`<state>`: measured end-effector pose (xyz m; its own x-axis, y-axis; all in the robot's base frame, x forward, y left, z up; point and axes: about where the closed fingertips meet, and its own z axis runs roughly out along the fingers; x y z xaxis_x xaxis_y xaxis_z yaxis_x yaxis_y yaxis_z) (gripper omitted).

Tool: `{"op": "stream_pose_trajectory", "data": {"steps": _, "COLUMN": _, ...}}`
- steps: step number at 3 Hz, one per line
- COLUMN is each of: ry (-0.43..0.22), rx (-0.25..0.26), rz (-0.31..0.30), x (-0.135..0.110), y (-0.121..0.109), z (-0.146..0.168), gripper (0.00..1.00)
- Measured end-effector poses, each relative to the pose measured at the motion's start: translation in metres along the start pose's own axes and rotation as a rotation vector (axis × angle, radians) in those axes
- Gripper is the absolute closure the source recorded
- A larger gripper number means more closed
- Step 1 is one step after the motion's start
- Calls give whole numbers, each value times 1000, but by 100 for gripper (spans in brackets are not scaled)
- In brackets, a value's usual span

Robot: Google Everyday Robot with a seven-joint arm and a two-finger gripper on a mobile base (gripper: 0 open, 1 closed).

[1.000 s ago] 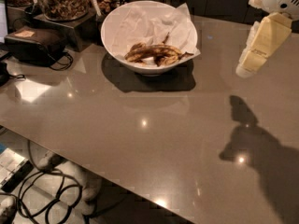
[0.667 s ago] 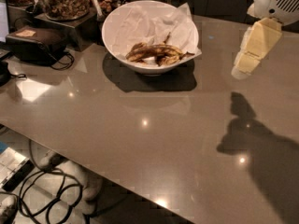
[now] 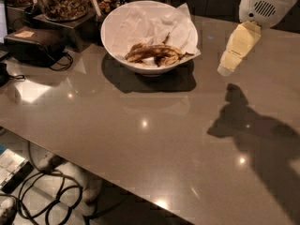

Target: Pick banana from white bowl

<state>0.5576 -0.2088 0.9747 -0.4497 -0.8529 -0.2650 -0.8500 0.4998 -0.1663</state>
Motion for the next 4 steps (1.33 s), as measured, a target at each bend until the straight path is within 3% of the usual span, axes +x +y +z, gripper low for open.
{"op": "stream_pose_trajectory", "data": {"steps": 1, "ry": 30, "rx": -1, "rz": 70, "x": 4, "y": -7, "z": 12, "gripper": 0}}
{"op": "stream_pose_trajectory", "data": {"steps": 2, "ry": 95, "rx": 7, "rz": 99, "x": 0, "y": -13, "z": 26, "gripper": 0}}
{"op": "stream_pose_trajectory", "data": {"steps": 3, "ry": 185, "rx": 27, "rz": 62, "x": -10, "y": -15, "z": 42, "gripper": 0}}
{"op": "stream_pose_trajectory", "data": {"steps": 4, "ry": 163, "rx": 47, "rz": 60, "x": -16, "y": -20, "z": 43, "gripper": 0}}
